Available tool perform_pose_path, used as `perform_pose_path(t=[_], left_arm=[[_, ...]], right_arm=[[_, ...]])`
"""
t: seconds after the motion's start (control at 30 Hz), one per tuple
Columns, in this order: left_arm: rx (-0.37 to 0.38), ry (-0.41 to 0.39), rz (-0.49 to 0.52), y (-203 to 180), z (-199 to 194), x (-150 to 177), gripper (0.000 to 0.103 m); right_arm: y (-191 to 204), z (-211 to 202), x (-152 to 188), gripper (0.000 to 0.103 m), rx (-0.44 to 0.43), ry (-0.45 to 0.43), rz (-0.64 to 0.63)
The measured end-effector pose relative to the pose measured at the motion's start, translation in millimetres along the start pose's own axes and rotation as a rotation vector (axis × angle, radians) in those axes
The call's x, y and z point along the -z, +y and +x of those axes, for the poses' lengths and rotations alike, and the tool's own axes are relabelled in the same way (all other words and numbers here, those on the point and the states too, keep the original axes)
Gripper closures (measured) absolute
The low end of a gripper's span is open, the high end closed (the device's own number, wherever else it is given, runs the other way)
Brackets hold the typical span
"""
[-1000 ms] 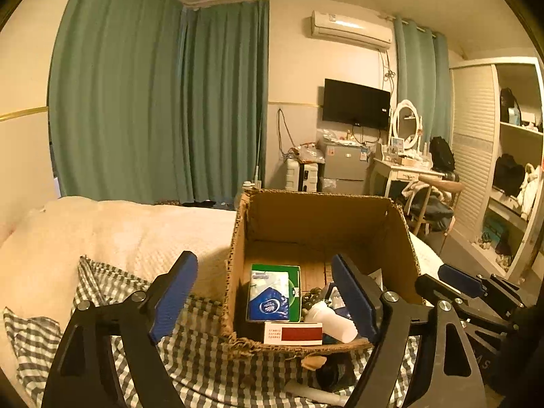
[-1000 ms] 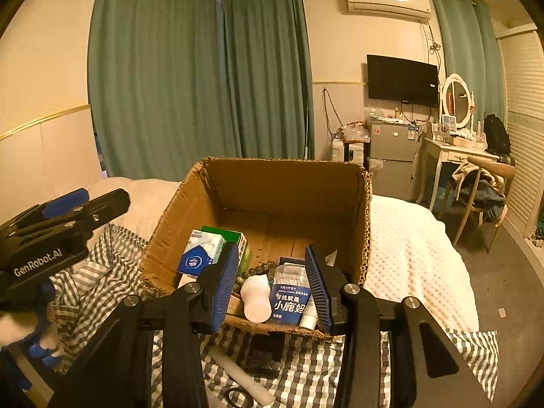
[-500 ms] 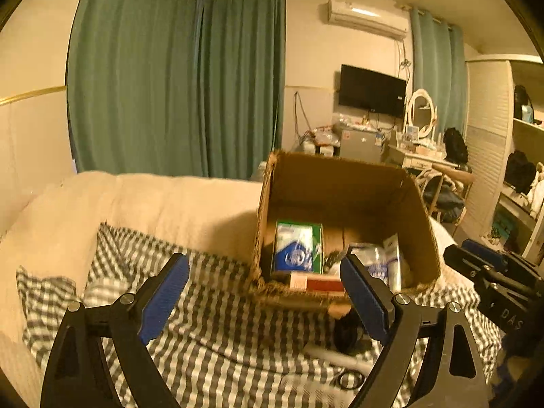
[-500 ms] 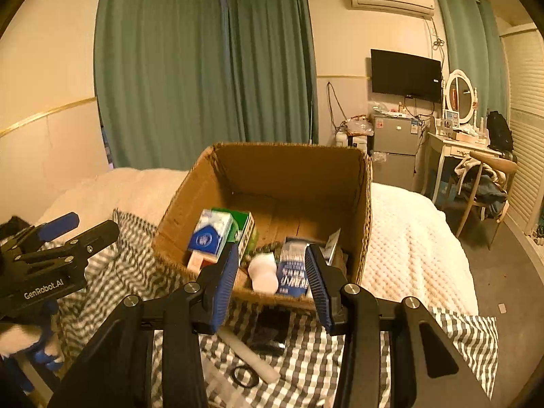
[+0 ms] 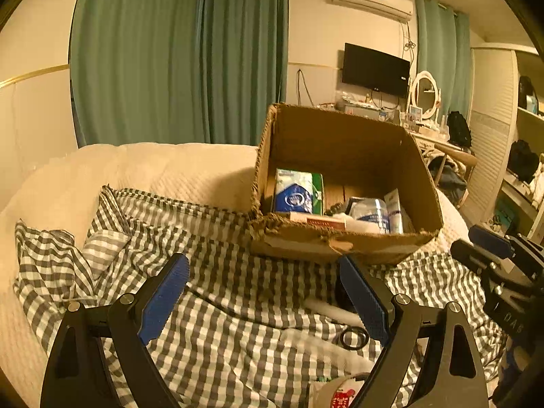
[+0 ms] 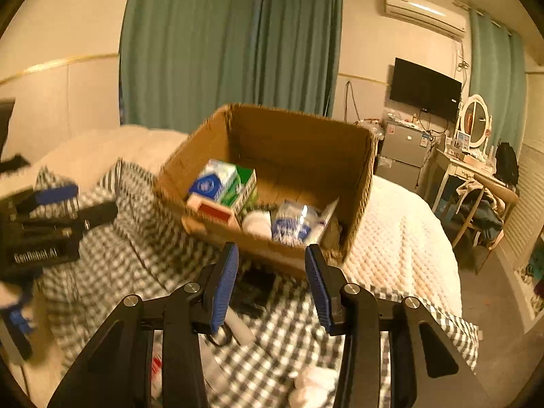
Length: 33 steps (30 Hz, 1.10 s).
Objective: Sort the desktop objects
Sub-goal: 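Withdraw both grippers from the cardboard box toward the remaining items, then grasp the round container with red packet using the left gripper while the right grasps the white fluffy toy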
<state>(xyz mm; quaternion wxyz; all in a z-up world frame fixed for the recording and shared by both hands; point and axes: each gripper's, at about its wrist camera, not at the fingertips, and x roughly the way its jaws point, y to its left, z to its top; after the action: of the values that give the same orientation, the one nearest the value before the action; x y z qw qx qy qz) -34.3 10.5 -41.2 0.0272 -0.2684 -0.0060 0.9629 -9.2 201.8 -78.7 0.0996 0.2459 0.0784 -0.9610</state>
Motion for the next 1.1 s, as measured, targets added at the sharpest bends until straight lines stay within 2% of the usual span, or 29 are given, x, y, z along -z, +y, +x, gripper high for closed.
perform_pose_path(t=[0.33, 0.37, 0.43, 0.47, 0.87, 1.0, 1.07, 1.1], left_arm=[[0.046, 0.097, 0.057, -18, 7, 31, 0.01], [0.049, 0.11, 0.049, -18, 9, 34, 0.01], [0.046, 0.132, 0.052, -19, 12, 41, 0.01], [0.04, 0.146, 0.063, -22, 14, 47, 0.01], [0.048, 0.307, 0.169, -44, 30, 98, 0.01], [0.032, 0.362, 0.206, -52, 38, 112, 0.015], [0.024, 0.391, 0.216, -53, 43, 119, 0.023], [0.02, 0.401, 0.222, -54, 45, 122, 0.03]], right_arm=[[-25, 2, 33, 0.062, -0.02, 0.099, -0.046], [-28, 3, 37, 0.061, -0.028, 0.117, -0.051], [-32, 5, 45, 0.051, -0.034, 0.146, -0.056], [-36, 6, 50, 0.049, -0.029, 0.161, -0.055], [-66, 29, 95, 0.049, -0.093, 0.349, -0.122], [-71, 39, 105, 0.049, -0.132, 0.392, -0.104], [-69, 47, 110, 0.049, -0.157, 0.417, -0.097], [-68, 52, 113, 0.049, -0.17, 0.433, -0.096]])
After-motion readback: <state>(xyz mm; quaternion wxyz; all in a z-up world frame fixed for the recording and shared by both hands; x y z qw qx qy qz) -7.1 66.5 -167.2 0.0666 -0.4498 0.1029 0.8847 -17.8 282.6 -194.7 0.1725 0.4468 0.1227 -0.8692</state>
